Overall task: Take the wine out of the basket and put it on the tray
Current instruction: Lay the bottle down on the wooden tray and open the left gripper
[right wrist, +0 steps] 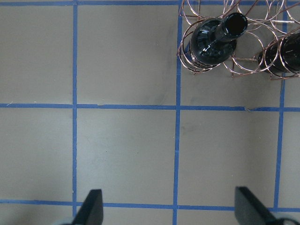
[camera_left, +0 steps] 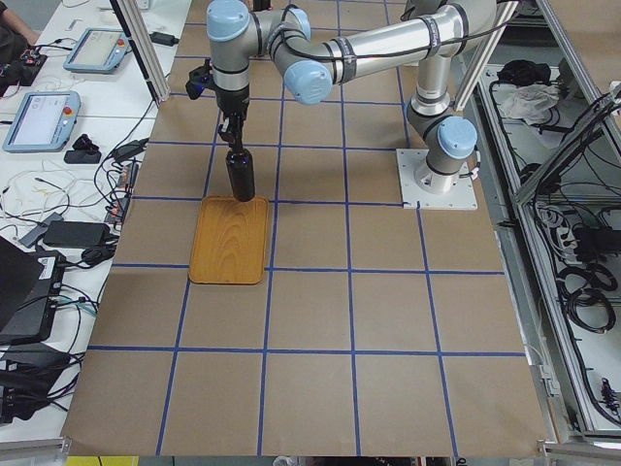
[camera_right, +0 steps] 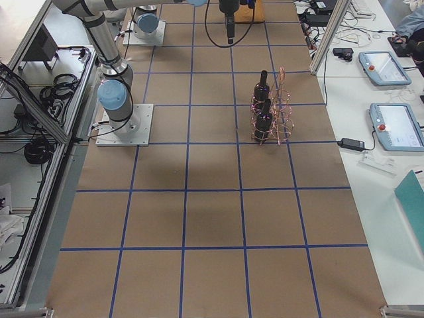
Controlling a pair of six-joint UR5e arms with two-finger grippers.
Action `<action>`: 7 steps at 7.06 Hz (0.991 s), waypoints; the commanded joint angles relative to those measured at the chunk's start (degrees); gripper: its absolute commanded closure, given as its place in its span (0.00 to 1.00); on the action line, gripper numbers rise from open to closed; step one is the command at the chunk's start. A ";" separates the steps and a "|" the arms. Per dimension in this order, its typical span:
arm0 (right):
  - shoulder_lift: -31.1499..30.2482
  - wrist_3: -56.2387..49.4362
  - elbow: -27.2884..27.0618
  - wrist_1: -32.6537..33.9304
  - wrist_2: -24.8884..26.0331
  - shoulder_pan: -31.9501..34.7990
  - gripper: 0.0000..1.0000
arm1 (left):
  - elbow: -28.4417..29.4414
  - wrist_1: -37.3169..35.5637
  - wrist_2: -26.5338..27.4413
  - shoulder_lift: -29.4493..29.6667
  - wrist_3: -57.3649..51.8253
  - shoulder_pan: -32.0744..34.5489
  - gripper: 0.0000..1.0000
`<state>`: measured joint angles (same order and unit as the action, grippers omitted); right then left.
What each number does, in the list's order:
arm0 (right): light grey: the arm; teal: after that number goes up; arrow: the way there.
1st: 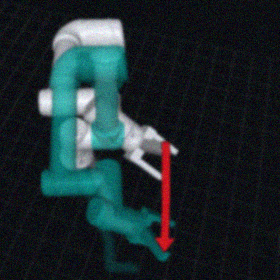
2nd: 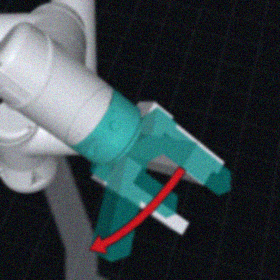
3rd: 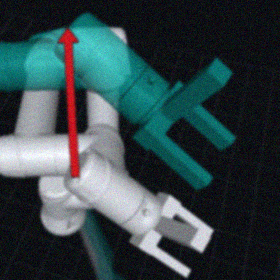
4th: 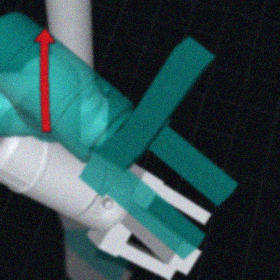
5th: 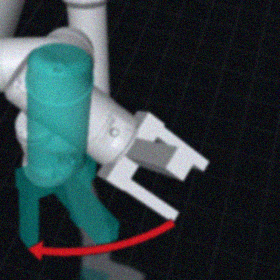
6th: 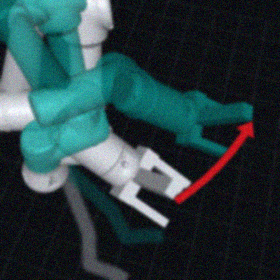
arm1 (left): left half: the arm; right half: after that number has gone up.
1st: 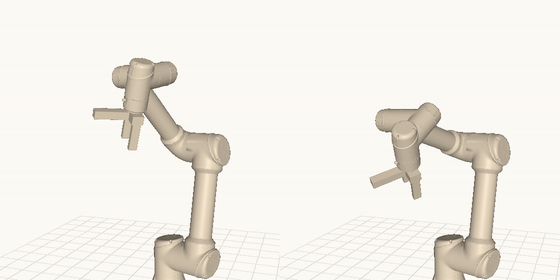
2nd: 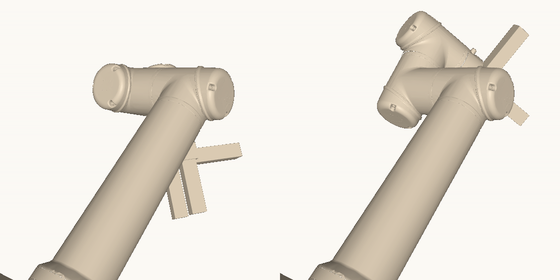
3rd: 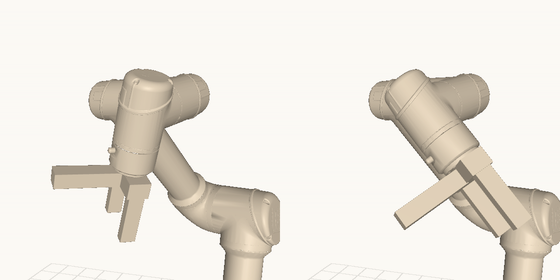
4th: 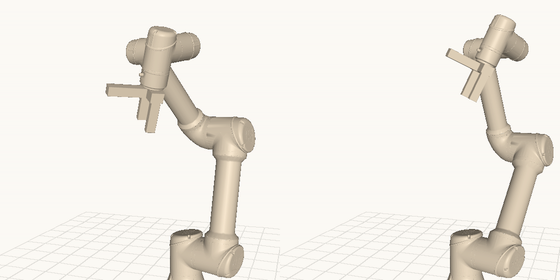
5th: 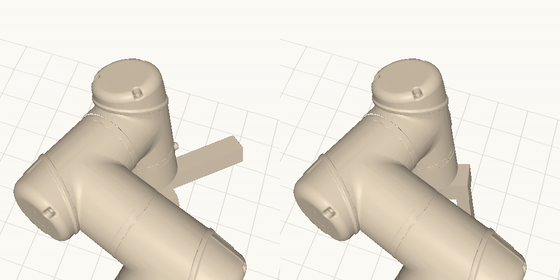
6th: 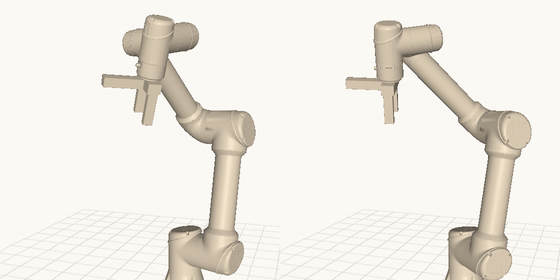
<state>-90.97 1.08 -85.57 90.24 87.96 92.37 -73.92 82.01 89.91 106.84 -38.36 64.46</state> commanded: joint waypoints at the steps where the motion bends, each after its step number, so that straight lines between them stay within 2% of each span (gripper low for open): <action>1: 0.00 0.06 -0.04 -0.06 -0.07 0.00 0.00 | 1.41 -2.01 -1.22 4.14 -3.37 -3.62 1.00; 3: 0.00 -0.03 -0.21 -0.15 0.28 0.00 0.00 | 1.41 -4.48 -2.80 7.14 -6.11 -6.35 1.00; 7: -0.17 0.49 -0.21 -0.15 -0.07 0.00 0.00 | 1.41 -6.16 -3.51 9.34 -5.15 -6.36 1.00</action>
<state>-91.07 1.18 -85.78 90.02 87.91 92.37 -72.51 76.03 86.44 115.66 -44.17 58.13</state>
